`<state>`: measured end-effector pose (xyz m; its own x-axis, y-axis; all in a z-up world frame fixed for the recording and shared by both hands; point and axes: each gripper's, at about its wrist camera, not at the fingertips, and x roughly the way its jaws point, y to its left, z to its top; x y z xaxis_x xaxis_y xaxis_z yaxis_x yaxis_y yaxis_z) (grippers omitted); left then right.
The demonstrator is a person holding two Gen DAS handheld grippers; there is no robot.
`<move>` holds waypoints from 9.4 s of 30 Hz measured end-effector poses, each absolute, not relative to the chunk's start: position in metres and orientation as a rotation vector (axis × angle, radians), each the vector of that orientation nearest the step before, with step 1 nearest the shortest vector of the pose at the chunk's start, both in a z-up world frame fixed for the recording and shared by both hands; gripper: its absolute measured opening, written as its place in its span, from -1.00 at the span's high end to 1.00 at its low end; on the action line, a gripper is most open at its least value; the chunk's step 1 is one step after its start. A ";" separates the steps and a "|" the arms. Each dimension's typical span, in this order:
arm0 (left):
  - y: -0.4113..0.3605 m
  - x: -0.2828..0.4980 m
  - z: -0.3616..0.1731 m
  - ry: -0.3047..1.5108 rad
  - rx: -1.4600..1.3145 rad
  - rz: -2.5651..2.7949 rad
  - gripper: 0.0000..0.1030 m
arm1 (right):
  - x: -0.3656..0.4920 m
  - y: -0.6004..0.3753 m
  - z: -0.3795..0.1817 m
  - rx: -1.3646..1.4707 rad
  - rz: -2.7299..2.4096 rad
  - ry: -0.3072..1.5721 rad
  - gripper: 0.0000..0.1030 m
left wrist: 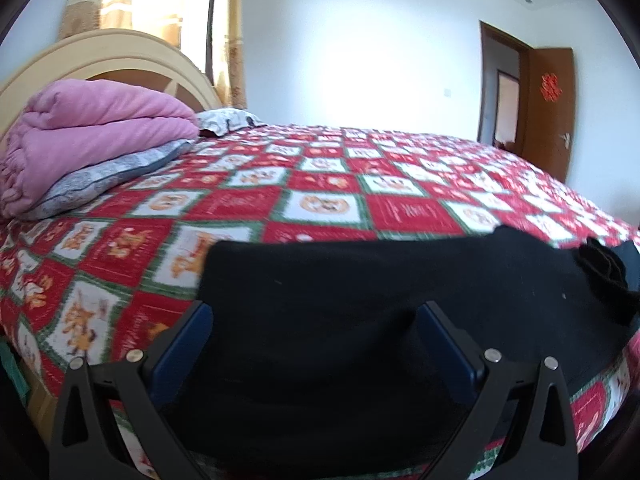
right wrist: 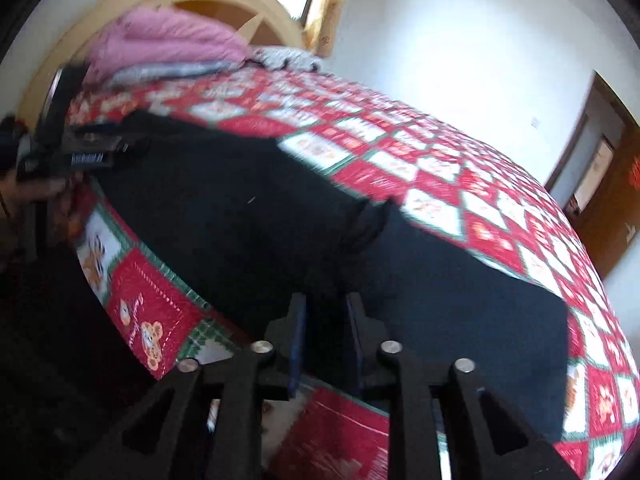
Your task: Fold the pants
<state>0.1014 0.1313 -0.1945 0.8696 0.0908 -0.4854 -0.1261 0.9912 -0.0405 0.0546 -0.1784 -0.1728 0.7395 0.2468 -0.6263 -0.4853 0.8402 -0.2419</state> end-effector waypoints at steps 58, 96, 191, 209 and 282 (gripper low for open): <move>0.172 0.104 -0.218 0.606 -0.194 0.159 -0.47 | 0.084 -0.246 -0.174 -0.194 0.293 0.717 0.12; 0.181 0.093 -0.192 0.583 -0.367 0.045 0.43 | 0.078 -0.258 -0.167 -0.161 0.244 0.645 0.12; -0.197 0.097 -0.112 0.476 0.307 -0.685 -0.73 | 0.121 -0.417 -0.166 0.671 0.361 0.767 -0.15; -0.054 0.152 -0.184 0.682 -0.076 -0.305 -0.74 | 0.105 -0.336 -0.150 0.269 0.243 0.803 -0.43; -0.073 0.150 -0.146 0.585 0.077 -0.206 -1.00 | 0.103 -0.351 -0.141 -0.012 0.092 0.842 -0.03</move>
